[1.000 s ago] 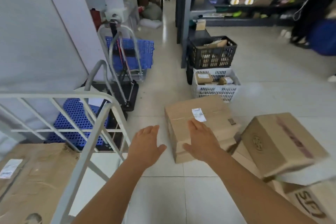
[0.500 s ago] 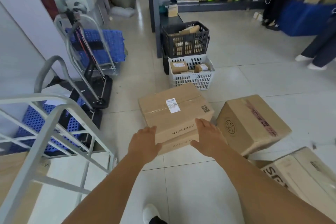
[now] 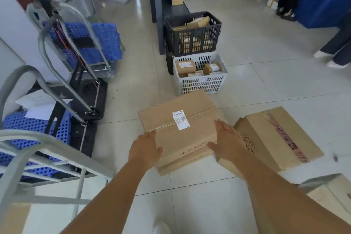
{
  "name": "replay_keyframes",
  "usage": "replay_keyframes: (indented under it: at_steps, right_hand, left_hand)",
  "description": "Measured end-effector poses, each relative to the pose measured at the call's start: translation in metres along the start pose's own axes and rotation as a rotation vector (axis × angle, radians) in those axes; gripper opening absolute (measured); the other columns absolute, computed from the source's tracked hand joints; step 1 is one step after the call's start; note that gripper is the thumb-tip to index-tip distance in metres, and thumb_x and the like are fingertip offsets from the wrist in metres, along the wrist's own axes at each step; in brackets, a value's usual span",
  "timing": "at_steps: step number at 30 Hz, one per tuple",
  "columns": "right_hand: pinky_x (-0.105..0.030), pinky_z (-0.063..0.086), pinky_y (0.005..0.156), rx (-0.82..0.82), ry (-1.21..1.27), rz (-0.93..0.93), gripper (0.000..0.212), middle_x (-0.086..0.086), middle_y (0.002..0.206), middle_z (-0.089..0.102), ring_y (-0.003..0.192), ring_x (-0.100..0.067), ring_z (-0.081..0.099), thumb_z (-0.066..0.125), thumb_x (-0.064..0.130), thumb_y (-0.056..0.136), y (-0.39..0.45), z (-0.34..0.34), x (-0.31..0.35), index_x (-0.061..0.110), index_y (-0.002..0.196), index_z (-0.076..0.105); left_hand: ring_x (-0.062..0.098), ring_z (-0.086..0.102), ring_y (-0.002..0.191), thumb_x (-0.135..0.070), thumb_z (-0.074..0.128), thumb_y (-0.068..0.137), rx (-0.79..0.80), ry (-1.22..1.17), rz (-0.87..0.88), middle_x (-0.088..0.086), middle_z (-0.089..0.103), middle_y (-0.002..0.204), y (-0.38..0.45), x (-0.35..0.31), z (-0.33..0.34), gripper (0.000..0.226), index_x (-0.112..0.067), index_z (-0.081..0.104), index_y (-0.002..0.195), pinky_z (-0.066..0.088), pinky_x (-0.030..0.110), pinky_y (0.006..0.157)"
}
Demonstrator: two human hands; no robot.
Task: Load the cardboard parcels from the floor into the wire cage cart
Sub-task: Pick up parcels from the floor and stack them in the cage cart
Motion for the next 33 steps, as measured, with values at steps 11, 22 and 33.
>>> replay_keyframes:
  at_steps: [11,22,33]
  right_hand:
    - [-0.036,0.02,0.116,0.048,0.026,-0.035,0.082,-0.004,0.16,0.017,0.146,-0.025,0.021,0.056,0.042,0.094,0.148,0.009,-0.038,0.013,0.155,0.008]
    - [-0.045,0.035,0.112,0.185,0.049,-0.082,0.083,-0.006,0.153,0.032,0.138,-0.028,0.036,0.061,0.049,0.088,0.321,0.072,-0.111,0.015,0.152,0.02]
    - [-0.048,0.041,0.105,0.239,0.025,-0.028,0.094,-0.009,0.155,0.027,0.134,-0.035,0.039,0.069,0.048,0.082,0.426,0.159,-0.159,0.01,0.152,0.018]
  left_hand:
    - [0.024,0.042,0.131,-0.04,0.05,0.095,0.034,-0.075,-0.213,0.005,0.043,0.145,0.103,0.024,0.029,0.067,-0.016,0.022,0.151,0.037,0.035,0.106]
    - [0.028,0.037,0.138,-0.043,0.059,0.091,0.06,-0.302,-0.629,0.007,0.035,0.153,0.194,0.035,0.114,0.077,-0.017,0.02,0.153,0.035,0.043,0.108]
    - [0.029,0.036,0.139,-0.046,0.065,0.087,0.03,-0.418,-0.836,0.008,0.028,0.156,0.267,0.085,0.21,0.088,-0.015,0.017,0.154,0.034,0.043,0.11]
Point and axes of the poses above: each hand's wrist, its own y-axis towards the middle knuckle, its own z-axis out of the palm, x = y × z, the point moved 8 cm from there along y, towards the middle knuckle
